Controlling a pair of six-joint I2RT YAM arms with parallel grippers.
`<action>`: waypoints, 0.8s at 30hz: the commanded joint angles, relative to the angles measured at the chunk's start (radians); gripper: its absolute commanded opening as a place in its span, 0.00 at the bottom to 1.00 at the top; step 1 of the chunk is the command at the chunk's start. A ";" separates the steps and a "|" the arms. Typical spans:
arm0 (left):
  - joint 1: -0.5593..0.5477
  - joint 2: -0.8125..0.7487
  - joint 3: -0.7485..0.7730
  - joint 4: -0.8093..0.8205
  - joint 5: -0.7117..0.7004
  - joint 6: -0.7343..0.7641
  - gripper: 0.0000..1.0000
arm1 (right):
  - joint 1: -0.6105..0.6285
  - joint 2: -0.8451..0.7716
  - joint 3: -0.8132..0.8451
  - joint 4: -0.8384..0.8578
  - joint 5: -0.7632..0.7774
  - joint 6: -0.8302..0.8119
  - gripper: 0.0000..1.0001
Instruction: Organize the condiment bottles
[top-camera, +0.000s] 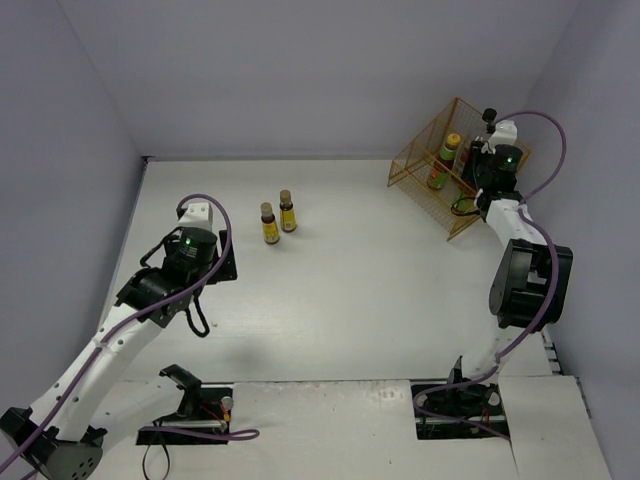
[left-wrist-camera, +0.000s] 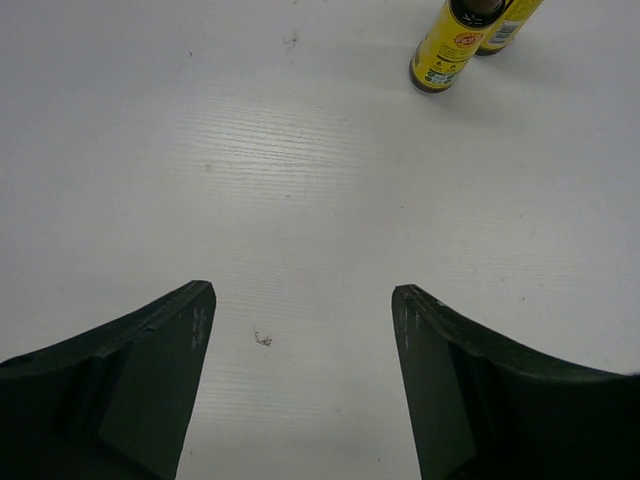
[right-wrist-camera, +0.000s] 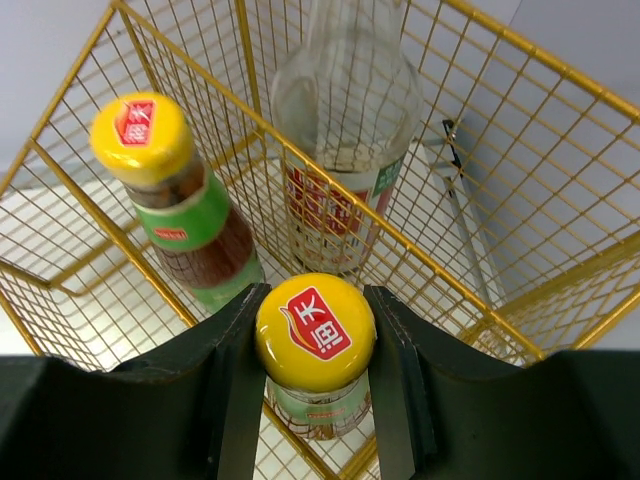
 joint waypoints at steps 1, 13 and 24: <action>0.006 -0.003 0.012 0.049 -0.009 0.011 0.71 | -0.004 -0.047 0.040 0.207 0.001 0.020 0.39; 0.006 -0.052 -0.001 0.029 -0.003 -0.013 0.71 | 0.022 -0.190 0.050 0.075 -0.073 -0.007 0.72; 0.006 -0.078 0.003 -0.006 0.008 -0.029 0.71 | 0.310 -0.299 0.126 -0.175 -0.240 -0.014 0.73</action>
